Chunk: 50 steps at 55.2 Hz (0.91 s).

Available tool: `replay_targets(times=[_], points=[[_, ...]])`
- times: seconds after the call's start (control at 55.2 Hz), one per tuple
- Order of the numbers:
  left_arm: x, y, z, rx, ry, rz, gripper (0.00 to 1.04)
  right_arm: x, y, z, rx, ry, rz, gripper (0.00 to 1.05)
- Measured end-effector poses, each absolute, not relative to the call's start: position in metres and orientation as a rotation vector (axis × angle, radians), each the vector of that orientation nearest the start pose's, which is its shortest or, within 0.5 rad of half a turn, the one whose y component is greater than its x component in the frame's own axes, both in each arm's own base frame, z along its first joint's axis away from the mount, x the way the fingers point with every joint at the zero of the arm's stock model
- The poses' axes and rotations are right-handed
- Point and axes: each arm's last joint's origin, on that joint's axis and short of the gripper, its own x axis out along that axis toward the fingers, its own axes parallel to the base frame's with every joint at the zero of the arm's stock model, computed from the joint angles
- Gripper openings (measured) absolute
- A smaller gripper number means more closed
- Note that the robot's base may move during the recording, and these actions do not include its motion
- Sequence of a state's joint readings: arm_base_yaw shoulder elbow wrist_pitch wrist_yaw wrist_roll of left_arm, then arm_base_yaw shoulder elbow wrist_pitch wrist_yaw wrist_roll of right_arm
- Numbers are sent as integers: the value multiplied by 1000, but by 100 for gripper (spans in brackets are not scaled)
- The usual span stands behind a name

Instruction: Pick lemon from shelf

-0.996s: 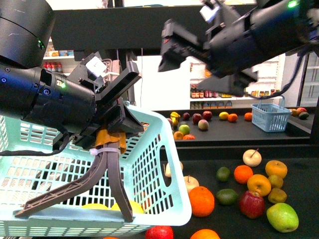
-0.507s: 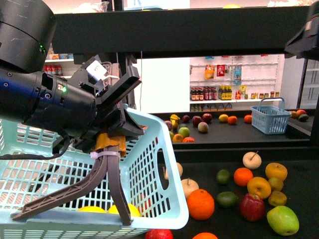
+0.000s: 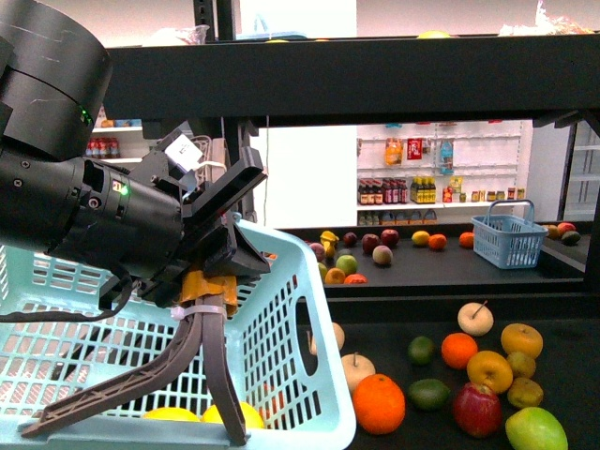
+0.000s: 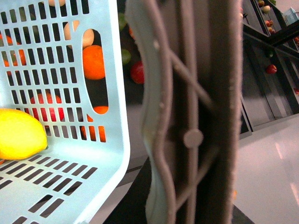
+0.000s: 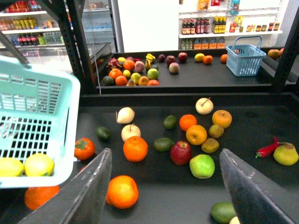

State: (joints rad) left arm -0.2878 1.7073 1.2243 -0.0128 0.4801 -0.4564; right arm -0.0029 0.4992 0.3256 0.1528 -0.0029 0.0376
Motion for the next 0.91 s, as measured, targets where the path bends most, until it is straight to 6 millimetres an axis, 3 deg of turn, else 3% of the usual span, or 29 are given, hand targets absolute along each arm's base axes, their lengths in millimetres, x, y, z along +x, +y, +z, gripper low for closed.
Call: replay_targets(times=[0.127,0.308,0.344,0.905], points=[[363,-122,260,-474,670,-626,11,113,0,212,19,21,-2,41],[363,-122,260,-473,670,-625,11,100,0,196,9,22,-3,12],[363,-122,260,-473,670,-624,11,98,0,195,5,3,-2,2],[363,-122,260,-473,670,-625,11,98,0,176,4,8,-2,2]])
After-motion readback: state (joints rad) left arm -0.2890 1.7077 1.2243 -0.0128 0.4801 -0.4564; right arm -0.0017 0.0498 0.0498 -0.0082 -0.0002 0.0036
